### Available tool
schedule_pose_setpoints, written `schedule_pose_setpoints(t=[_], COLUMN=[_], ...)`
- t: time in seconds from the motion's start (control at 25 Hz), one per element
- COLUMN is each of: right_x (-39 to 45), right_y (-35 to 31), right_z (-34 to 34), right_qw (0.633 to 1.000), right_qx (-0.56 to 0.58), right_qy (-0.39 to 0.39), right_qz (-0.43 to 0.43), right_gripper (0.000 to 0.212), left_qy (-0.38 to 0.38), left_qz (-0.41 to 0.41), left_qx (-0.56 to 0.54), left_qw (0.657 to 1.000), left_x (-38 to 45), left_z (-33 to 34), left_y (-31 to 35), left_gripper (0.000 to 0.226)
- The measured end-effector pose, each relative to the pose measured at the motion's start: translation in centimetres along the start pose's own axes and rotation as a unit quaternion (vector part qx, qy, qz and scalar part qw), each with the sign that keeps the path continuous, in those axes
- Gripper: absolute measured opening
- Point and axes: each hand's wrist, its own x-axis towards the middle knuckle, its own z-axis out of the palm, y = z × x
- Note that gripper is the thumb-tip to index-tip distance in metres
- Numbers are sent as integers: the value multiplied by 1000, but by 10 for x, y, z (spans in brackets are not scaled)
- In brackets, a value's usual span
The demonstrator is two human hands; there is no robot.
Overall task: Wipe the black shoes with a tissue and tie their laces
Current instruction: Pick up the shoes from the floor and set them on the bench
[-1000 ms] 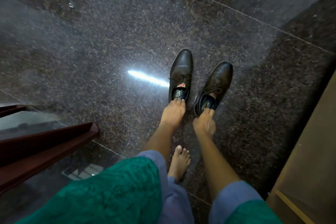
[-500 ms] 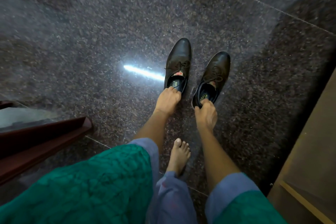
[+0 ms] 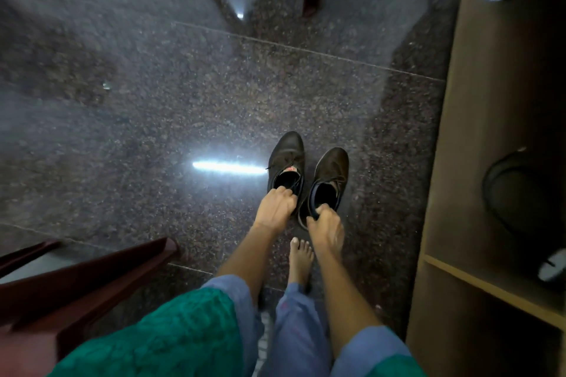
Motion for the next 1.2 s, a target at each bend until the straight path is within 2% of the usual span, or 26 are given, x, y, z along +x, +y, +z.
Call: schedule_pose_setpoints(t=[0.12, 0.2, 0.32, 0.48, 0.6, 0.68, 0.76, 0.92, 1.04, 1.2], right_x=[-72, -100, -171, -259, -316, -347, -376, -429, -464, -490], right_y=[11, 17, 33, 64, 95, 121, 150, 214, 269, 333], right_z=[-56, -70, -112, -152, -166, -171, -169, -151, -131, -109], right_qw=[999, 998, 994, 977, 957, 936, 914, 876, 856, 822], right_qx=[13, 21, 46, 98, 128, 156, 178, 214, 217, 225], right_qy=[23, 29, 57, 137, 194, 234, 267, 302, 293, 291], right_qz=[25, 43, 80, 130, 176, 210, 248, 308, 366, 434], right_gripper=[26, 28, 33, 25, 20, 20, 24, 27, 22, 22], left_qy=[8, 11, 29, 40, 31, 43, 69, 65, 30, 23], left_qz=[71, 91, 166, 275, 362, 403, 459, 521, 549, 593], left_qx=[18, 14, 29, 80, 144, 180, 172, 163, 157, 161], left_qw=[997, 996, 985, 957, 920, 896, 869, 836, 820, 789], left_x=[-54, -74, -125, -174, -206, -229, -253, -298, -322, -339], left_z=[-66, -86, -135, -178, -190, -190, -182, -152, -113, -69], left_y=[34, 50, 86, 140, 186, 222, 262, 335, 390, 450], left_gripper=[22, 23, 22, 13, 32, 38, 38, 35, 36, 29])
